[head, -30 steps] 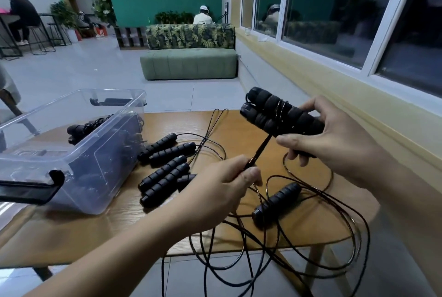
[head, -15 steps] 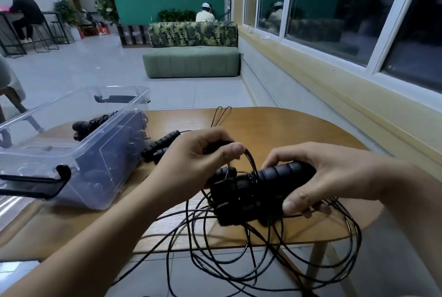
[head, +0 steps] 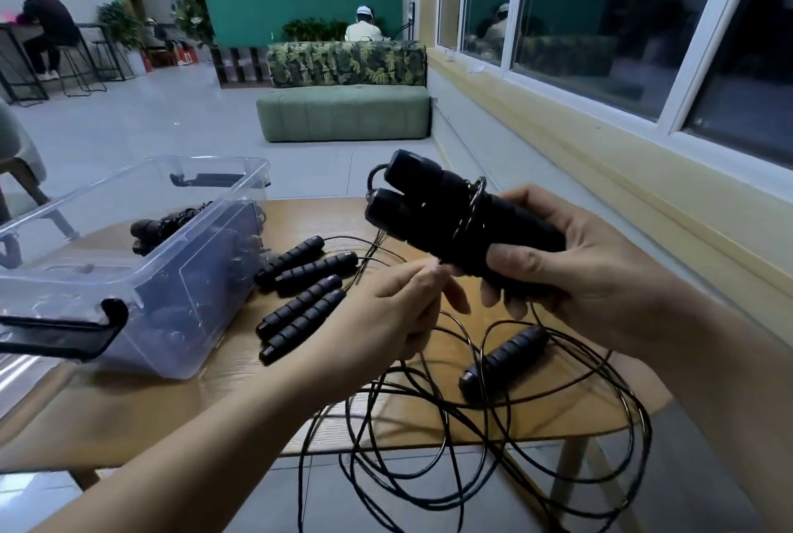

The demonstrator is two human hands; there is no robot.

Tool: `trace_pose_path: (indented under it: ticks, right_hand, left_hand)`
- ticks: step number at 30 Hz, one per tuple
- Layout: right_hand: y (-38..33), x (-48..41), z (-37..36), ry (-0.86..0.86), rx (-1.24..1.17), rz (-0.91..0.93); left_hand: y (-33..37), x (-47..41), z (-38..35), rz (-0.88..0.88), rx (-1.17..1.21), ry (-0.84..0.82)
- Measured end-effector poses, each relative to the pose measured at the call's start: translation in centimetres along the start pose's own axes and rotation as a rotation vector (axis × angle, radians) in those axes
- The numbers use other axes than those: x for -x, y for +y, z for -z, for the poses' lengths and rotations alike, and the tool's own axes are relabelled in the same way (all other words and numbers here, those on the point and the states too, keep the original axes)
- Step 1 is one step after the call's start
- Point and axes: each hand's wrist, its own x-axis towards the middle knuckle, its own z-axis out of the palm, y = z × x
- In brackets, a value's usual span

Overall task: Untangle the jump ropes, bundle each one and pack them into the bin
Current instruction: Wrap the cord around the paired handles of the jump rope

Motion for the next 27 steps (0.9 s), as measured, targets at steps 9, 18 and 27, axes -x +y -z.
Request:
trace_pose_path:
  ticks: [9,18,27]
  right_hand:
    - [0.0,-0.5,2.0,0.391,0.255,0.131]
    - [-0.3,0.1,3.1,0.092,0.786,-0.193]
    - [-2.3,1.0,2.4,-0.477,0.328,-0.292]
  left_hand:
    - [-0.3,0.4,0.0,-0.071,-0.423,0.018]
    - [1.2,0.9,1.5,-0.214,-0.423,0.146]
    - [1.9,0.8,2.2,-0.187,-0.109,0.121]
